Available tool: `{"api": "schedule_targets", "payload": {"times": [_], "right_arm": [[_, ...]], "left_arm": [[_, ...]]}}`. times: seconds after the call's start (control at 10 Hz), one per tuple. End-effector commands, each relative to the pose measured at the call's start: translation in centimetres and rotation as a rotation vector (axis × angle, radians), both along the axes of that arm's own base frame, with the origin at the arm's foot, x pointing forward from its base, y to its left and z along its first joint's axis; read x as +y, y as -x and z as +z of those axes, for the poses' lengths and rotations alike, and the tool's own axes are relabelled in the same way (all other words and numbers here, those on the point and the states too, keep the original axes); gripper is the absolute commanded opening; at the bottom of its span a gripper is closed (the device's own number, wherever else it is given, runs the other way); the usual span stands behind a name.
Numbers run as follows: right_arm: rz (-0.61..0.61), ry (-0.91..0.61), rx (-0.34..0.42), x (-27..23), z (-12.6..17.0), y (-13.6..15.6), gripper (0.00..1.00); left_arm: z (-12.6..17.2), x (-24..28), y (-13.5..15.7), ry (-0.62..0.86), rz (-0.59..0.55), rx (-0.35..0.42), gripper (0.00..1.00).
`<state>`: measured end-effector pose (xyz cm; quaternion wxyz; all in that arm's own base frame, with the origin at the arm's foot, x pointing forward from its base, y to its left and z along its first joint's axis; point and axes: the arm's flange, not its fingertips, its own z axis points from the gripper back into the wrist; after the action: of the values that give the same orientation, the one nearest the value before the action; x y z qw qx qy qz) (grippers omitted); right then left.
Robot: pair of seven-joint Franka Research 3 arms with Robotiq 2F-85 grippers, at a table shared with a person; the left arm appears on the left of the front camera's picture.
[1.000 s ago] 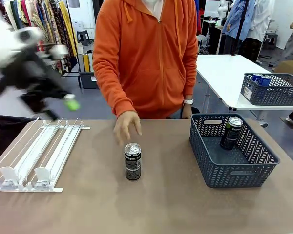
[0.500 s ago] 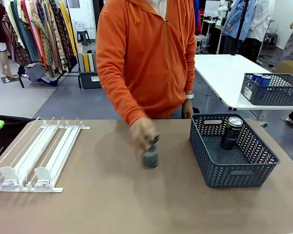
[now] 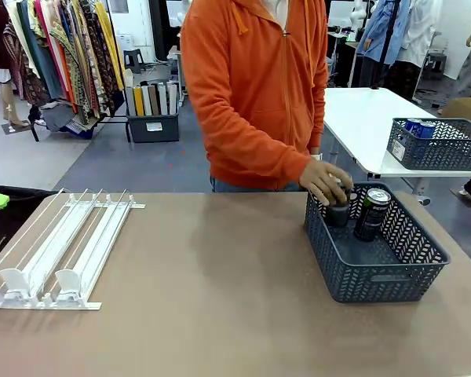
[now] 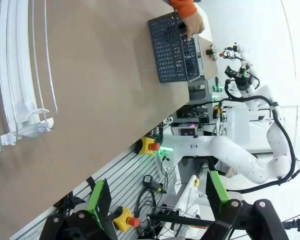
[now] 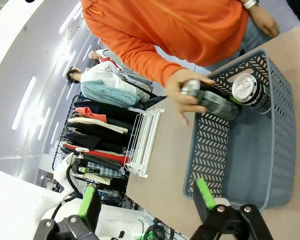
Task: Retrieve and store the cans from the dispenser.
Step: Pick up one can from the Automatic Can Dispenser and place it in the middle of the table.
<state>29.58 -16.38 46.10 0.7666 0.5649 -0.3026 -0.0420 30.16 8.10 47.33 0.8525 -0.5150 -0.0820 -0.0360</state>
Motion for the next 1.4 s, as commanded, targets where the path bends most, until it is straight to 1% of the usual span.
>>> {"api": "schedule_targets", "payload": {"times": [0.0,1.3], "right_arm": [[-0.012,-0.018,-0.029,0.23,0.28,-0.36,1.00],[-0.012,-0.018,-0.029,0.23,0.28,-0.36,1.00]], "left_arm": [[0.07,0.08,0.04,0.028,-0.002,-0.022,1.00],[0.07,0.08,0.04,0.028,-0.002,-0.022,1.00]]}}
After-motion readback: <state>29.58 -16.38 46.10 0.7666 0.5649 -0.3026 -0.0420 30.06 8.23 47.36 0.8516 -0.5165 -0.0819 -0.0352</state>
